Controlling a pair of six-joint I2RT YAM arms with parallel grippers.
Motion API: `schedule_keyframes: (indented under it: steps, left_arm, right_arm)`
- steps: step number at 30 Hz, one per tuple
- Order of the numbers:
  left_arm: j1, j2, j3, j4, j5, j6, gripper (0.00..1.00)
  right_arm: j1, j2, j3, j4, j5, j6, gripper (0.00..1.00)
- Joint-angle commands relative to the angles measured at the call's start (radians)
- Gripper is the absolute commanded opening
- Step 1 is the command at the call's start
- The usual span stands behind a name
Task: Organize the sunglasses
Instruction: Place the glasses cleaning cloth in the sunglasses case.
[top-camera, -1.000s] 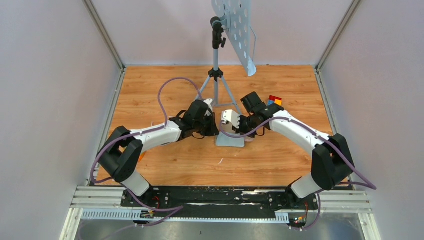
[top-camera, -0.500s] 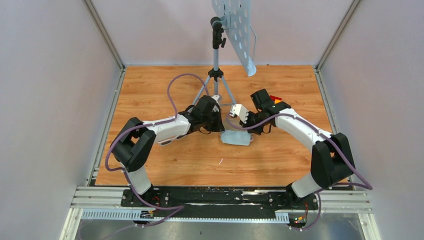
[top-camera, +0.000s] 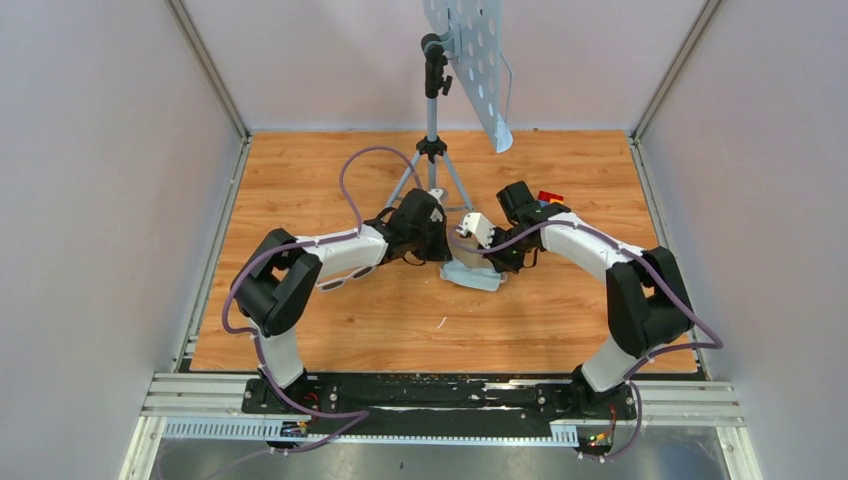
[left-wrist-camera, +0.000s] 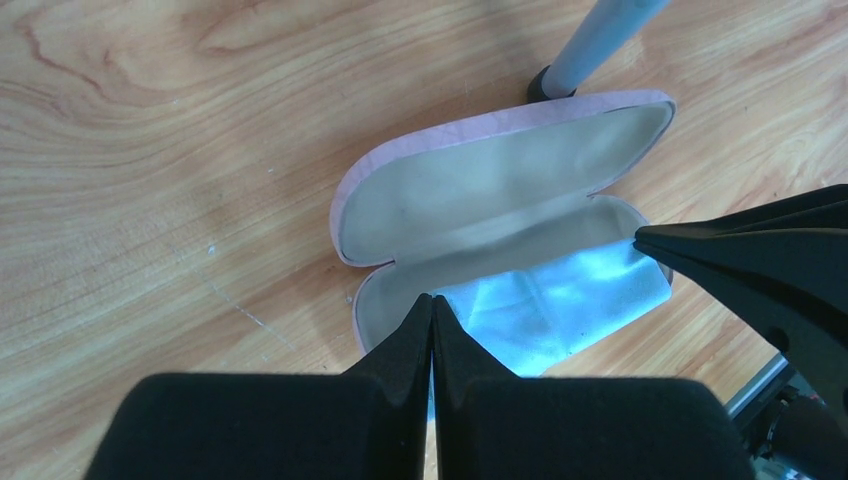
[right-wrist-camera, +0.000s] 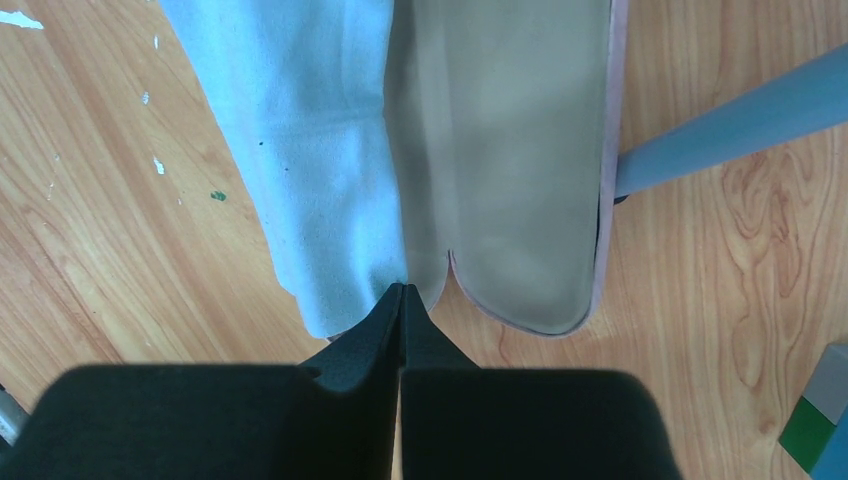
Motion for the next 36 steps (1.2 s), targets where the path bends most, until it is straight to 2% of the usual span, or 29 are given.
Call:
schedule_keyframes:
  steps: [1,36]
  left_arm:
    - [-0.009,0.033,0.034,-0.006,-0.009,0.002,0.0]
    - [-0.009,0.106,0.03,0.039,-0.013,-0.003,0.0]
  right_arm:
    - [-0.024,0.028,0.018,-0.001,-0.021,0.011,0.0]
    - [-0.038,0.096,0.008,0.06,-0.009,0.017,0.0]
